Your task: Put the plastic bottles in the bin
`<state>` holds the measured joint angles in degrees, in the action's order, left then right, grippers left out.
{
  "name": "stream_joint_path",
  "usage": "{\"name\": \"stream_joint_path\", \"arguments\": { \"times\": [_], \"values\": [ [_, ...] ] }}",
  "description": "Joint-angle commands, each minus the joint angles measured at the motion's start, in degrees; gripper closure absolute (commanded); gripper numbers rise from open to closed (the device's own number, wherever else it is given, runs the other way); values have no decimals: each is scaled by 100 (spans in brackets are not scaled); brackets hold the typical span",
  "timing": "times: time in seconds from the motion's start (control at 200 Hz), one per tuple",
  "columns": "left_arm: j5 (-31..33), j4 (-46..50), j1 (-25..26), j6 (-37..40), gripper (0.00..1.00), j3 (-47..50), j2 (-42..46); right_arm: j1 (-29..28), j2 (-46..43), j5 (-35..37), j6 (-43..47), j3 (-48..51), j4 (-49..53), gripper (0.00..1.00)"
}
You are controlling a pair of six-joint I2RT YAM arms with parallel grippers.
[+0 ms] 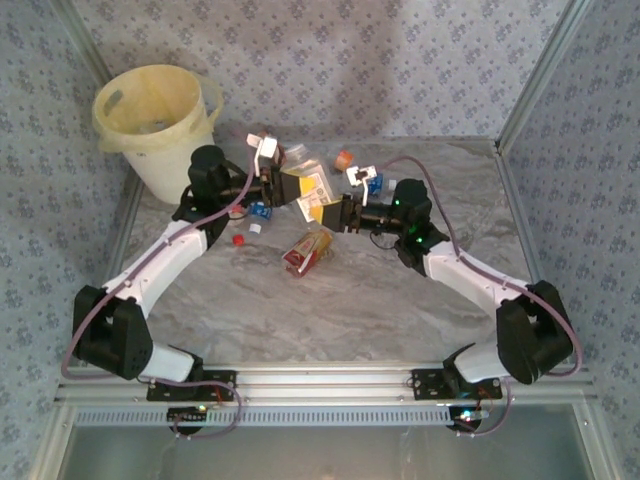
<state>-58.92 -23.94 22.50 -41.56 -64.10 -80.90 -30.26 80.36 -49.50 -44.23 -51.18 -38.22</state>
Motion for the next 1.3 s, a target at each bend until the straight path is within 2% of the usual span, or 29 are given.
{"name": "stream_joint_path", "arguments": {
  "times": [0.0,0.06,0.145,0.2,0.265,0.33,0.435,0.555,0.64,0.764,0.949,1.184,1.294],
  "values": [
    [-132,-537,28,-180,53,-182,14,18,96,-263,-230,-209,-506,66],
    [-33,-462,1,-164,55,-245,9,44,56,-204,-117,-165,-385,58],
    [291,-66,-82,-16,59,-382,10,188,-121,80,-1,-16,-198,39],
    [641,412,-168,189,59,-552,14,306,-308,367,135,111,30,27],
    [1156,823,-290,355,59,-681,18,445,-596,824,416,283,487,18],
    [1851,1472,-421,643,59,-920,9,572,-969,1373,733,443,1062,0],
    [3116,2341,-581,1111,59,-1306,5,651,-1605,2564,1380,617,2212,0],
    [5031,3209,-713,1678,57,-1957,-97,628,-2228,4186,1824,756,3433,0],
    [6230,3440,-899,1902,57,-2405,-238,635,-2539,4572,2047,860,3944,0],
    [7236,3288,-1308,2117,57,-2866,-501,637,-2818,4995,2154,992,4175,0],
    [8050,2589,-1726,2926,57,-3430,-949,640,-2956,5109,2155,1196,4074,0],
    [8363,2235,-2052,3926,57,-4452,-1840,635,-2836,5159,2024,1356,3691,0],
    [8409,2322,-2244,3912,57,-5032,-2336,631,-2822,5156,1985,1330,3668,0]
  ]
}}
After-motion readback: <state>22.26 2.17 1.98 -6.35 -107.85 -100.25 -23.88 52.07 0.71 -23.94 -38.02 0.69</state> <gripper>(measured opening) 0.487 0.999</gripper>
